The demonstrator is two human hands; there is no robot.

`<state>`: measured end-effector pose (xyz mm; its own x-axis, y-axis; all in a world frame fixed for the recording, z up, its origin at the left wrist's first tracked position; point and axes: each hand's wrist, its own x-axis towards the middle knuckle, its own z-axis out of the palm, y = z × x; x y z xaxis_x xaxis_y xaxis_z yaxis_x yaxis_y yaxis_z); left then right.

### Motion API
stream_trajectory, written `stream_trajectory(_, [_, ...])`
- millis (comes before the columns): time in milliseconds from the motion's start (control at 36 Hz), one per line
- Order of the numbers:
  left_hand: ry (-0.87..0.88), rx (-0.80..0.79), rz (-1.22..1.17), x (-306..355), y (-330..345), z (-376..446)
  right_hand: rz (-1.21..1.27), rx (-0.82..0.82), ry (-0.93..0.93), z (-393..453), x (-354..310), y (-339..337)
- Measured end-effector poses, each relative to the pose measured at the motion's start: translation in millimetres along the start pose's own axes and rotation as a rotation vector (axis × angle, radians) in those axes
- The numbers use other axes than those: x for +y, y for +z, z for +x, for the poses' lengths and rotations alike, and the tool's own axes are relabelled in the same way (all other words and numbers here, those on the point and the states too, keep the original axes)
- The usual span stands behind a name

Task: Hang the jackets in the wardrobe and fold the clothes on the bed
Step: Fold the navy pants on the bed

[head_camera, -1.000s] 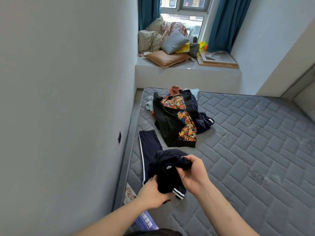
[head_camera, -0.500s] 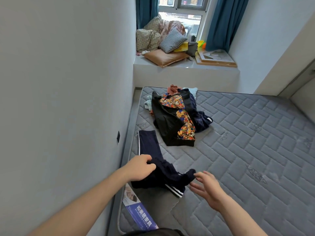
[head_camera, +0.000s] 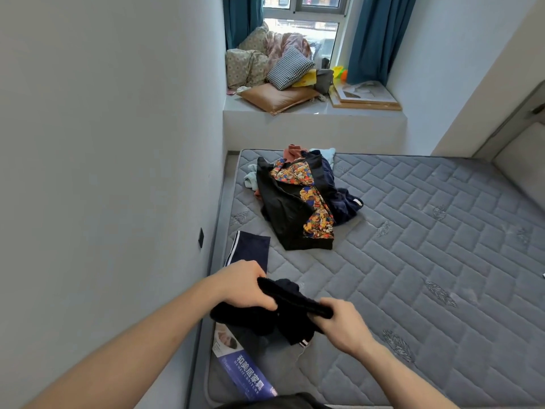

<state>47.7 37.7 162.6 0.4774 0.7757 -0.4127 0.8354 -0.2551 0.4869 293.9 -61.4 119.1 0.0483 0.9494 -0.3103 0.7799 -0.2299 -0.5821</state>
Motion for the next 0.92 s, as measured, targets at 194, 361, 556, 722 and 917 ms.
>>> stream_trajectory(194, [0.001,0.019,0.115,-39,22,4,-0.076,-0.012,0.020,12,15,-36])
stream_trajectory(361, [-0.037,-0.104,0.072,-44,43,10,-0.117,-0.192,0.061,19,29,-48])
stream_trajectory(556, [-0.044,-0.206,-0.090,-39,51,20,-0.110,-0.400,0.131,28,61,-75])
stream_trajectory(722, [-0.055,0.024,-0.024,-11,18,51,-0.166,-0.250,0.078,59,69,-120])
stream_trajectory(917, [-0.040,0.387,0.132,63,-118,105,-0.155,0.155,-0.094,131,5,-238])
